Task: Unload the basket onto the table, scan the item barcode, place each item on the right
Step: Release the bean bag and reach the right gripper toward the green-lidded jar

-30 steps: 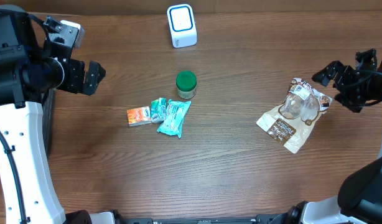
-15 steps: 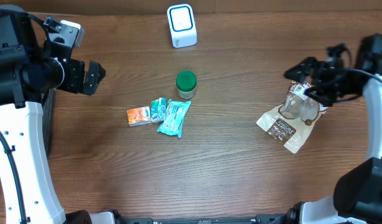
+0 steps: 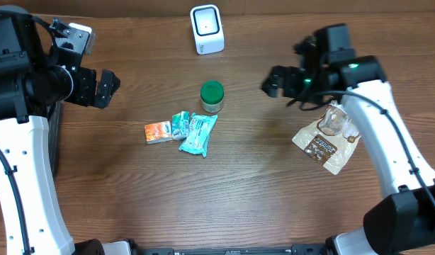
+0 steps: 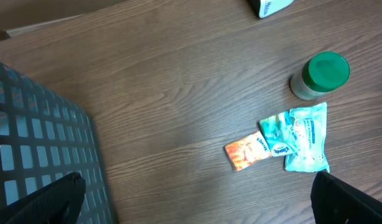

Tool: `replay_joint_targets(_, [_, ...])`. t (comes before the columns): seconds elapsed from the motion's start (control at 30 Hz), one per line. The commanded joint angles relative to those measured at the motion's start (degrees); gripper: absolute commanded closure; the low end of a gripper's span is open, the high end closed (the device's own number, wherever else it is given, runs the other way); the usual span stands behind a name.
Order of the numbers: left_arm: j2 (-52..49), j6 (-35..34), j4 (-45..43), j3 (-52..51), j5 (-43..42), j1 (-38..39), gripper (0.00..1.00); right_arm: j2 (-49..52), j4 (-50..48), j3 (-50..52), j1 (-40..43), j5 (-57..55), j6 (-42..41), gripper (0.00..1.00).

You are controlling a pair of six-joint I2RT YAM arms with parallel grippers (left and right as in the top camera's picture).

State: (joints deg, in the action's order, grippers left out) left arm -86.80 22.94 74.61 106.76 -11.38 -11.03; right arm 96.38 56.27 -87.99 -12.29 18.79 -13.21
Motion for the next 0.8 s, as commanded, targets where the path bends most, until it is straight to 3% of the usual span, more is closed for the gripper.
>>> replay_joint_targets(0.0, [0.3,1.3,0.0,1.1,-0.2,-0.2,0.0,-0.3,-4.6,-2.1,-4.2,-2.0,-1.8,0.0])
replay_joint_targets(0.47, [0.3,1.3,0.0,1.1,-0.2,-0.2,0.0,12.2,-22.6,-2.1,-15.1,-15.3,-1.8,0.0])
replay_joint_targets(0.77, [0.3,1.3,0.0,1.1,-0.2,-0.2,0.0,18.4,-31.1,-2.1,-16.0,-15.0,-1.6,0.02])
